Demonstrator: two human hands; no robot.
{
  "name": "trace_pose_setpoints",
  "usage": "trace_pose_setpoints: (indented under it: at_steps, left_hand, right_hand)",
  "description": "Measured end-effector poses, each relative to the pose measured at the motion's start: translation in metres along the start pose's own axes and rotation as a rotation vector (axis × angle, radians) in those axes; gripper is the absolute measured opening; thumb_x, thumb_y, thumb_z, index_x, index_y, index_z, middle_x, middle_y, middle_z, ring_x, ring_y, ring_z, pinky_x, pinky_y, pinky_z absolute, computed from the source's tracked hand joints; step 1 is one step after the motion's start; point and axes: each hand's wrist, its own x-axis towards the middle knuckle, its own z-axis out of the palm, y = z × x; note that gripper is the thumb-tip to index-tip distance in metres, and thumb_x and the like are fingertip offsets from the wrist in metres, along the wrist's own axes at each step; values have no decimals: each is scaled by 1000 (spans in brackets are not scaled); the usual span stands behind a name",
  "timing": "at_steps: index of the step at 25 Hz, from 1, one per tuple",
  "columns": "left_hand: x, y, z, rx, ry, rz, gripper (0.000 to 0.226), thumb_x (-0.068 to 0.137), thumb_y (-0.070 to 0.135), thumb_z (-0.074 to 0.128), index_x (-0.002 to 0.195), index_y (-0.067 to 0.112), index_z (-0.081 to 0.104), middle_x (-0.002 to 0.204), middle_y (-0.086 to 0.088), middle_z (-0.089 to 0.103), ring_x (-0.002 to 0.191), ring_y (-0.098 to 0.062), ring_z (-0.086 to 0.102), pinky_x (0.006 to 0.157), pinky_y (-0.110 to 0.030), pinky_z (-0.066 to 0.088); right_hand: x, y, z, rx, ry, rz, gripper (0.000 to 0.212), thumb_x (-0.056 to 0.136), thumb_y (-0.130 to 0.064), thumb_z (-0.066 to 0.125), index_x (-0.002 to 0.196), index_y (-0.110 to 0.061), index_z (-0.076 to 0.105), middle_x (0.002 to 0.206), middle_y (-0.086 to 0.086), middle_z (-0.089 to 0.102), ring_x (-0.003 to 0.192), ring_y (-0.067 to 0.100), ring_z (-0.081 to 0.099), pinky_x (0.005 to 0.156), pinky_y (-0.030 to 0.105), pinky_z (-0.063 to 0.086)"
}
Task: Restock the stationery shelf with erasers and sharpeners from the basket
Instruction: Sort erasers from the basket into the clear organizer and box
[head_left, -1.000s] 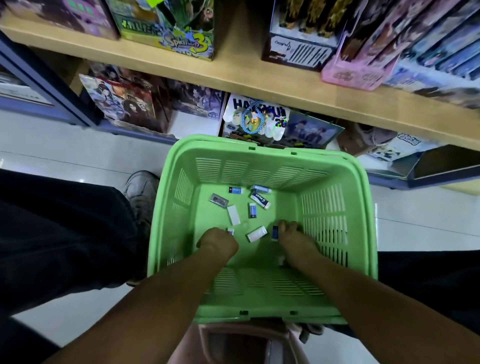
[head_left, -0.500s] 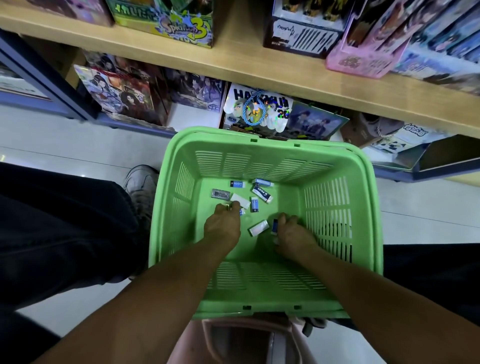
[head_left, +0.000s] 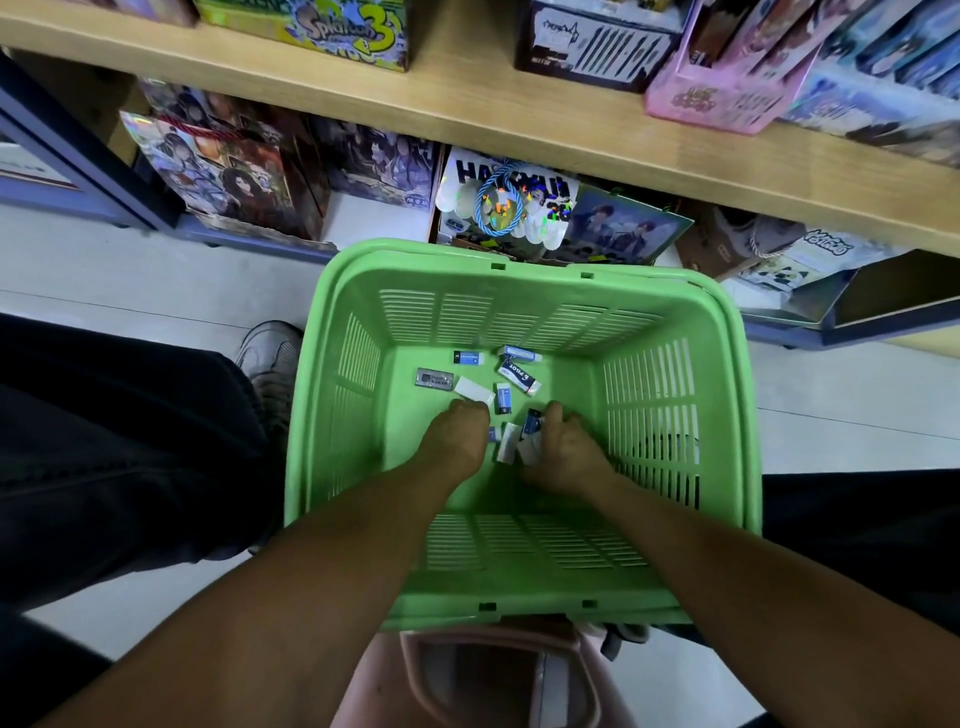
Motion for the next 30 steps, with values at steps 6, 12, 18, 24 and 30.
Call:
trace_pose_setpoints:
  at_steps: [6, 12, 18, 24, 30]
  left_hand:
    - [-6, -6, -18, -977, -253, -149, 19, 88, -9, 54, 99, 5, 62, 86, -20, 68, 79, -31, 68, 84, -50, 59]
    - [-13, 8, -24, -1563, -391, -256, 41, 89, 46, 61, 111, 11, 65, 97, -10, 68, 91, -27, 63, 88, -44, 53]
    - [-4, -2, -25, -1486, -58, -391, 59, 79, 54, 76, 116, 13, 57, 101, -8, 74, 94, -27, 72, 77, -55, 60]
    - [-5, -3, -32, -1485, -4, -432, 12, 94, 23, 54, 100, 19, 64, 85, -11, 68, 71, -26, 65, 74, -54, 60]
    - [-9, -7, -35, -1560, -63, -344, 41, 79, 50, 78, 107, 24, 65, 96, -5, 75, 80, -29, 72, 72, -53, 61]
  right_hand:
    - [6, -27, -16, 349, -43, -8, 83, 75, -27, 82, 139, -13, 32, 109, 6, 61, 96, 23, 62, 76, 34, 54]
    - [-3, -43, -30, 561, -35, -107, 68, 69, -19, 88, 120, -9, 43, 104, 7, 65, 94, 23, 66, 83, 44, 59]
    - [-18, -62, -32, 905, -253, -260, 43, 75, 25, 60, 104, -8, 60, 102, 14, 72, 96, 26, 70, 88, 42, 58]
    - [-8, -59, -30, 894, -93, -98, 22, 84, -3, 76, 84, 8, 57, 84, 30, 67, 83, 40, 71, 83, 57, 58]
    - [-5, -72, -37, 865, -128, -140, 14, 83, 6, 64, 87, -7, 66, 87, 13, 72, 85, 28, 74, 87, 44, 59]
